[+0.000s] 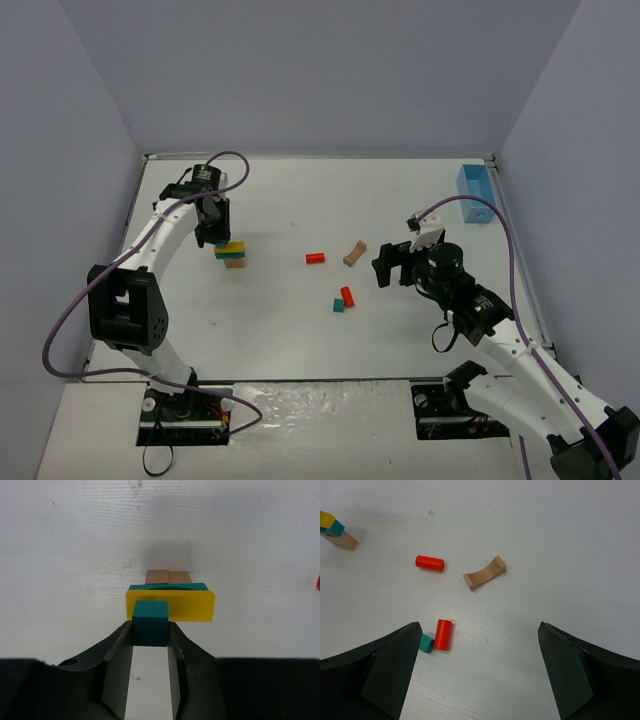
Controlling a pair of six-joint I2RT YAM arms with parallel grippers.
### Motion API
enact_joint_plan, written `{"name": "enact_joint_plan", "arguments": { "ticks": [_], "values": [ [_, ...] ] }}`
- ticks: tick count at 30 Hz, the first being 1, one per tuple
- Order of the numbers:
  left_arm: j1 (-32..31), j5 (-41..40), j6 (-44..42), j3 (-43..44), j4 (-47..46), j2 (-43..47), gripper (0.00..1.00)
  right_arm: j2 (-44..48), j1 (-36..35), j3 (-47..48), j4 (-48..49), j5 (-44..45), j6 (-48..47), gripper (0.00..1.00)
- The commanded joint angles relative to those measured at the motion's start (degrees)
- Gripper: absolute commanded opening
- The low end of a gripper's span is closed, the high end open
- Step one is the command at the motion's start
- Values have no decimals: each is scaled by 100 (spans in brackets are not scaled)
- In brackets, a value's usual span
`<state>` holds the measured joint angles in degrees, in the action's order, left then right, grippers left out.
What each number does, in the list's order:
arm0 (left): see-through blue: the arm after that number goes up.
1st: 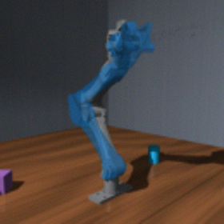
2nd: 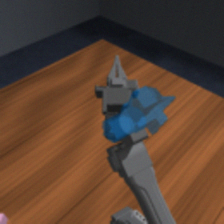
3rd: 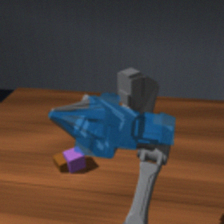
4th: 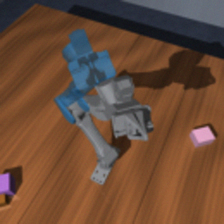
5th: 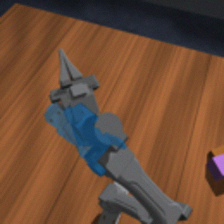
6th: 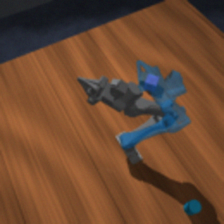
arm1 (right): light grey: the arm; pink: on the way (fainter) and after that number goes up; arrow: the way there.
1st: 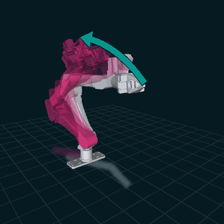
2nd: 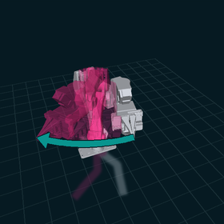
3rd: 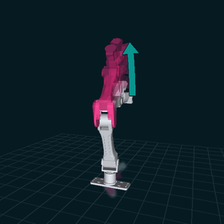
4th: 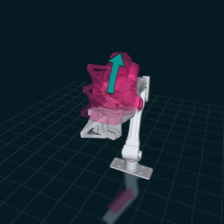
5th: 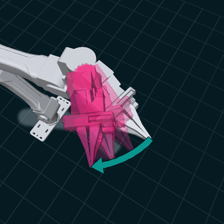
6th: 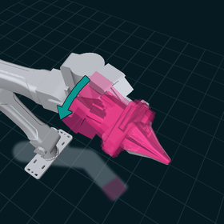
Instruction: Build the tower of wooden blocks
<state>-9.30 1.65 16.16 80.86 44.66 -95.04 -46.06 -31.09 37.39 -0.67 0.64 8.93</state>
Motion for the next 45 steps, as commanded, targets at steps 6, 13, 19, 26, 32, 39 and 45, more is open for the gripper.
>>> {"name": "enact_joint_plan", "arguments": {
  "ticks": [6,13,19,26,32,39,45],
  "values": [
    [-10,-120,37,69,-125,91,7,-17,33,110,304,23,-49,100],
    [-10,-117,80,31,-147,51,7,-34,33,111,304,15,-49,100],
    [-9,-121,45,35,-133,46,7,-43,33,111,304,15,-49,100],
    [-2,-121,34,18,-134,83,7,-43,33,93,302,6,-49,100],
    [49,-121,22,11,-149,98,7,-32,33,93,302,8,-42,100],
    [83,-121,-12,-37,-179,148,7,-28,33,85,304,4,-38,100],
    [122,-121,-52,-27,-203,162,7,-17,33,85,304,-3,-40,100]
  ]
}}
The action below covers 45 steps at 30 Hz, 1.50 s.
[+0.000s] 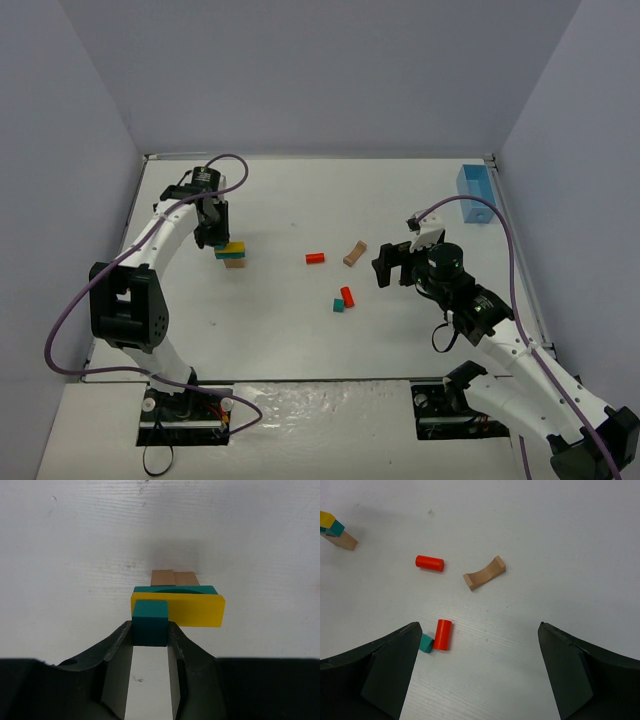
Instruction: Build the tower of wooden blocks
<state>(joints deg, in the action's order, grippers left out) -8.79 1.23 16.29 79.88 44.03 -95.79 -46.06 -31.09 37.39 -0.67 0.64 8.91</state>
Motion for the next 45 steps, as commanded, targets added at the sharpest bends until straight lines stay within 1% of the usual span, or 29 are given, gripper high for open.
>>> {"name": "enact_joint_plan", "arguments": {
  "ticks": [1,18,27,34,43,45],
  "values": [
    [76,-80,-65,61,-129,236,7,-17,33,85,304,-3,-33,100],
    [132,-72,-56,81,-151,243,7,-27,31,85,297,-12,-38,100],
    [141,-44,-58,79,-147,236,14,-45,33,93,304,-12,-47,100],
    [147,-30,-74,63,-140,245,20,-61,33,100,295,-12,-53,100],
    [141,-27,-83,72,-131,227,22,-34,33,85,302,-12,-47,100],
    [147,-27,-91,69,-131,245,26,-37,33,85,298,-9,-47,100]
  ]
}}
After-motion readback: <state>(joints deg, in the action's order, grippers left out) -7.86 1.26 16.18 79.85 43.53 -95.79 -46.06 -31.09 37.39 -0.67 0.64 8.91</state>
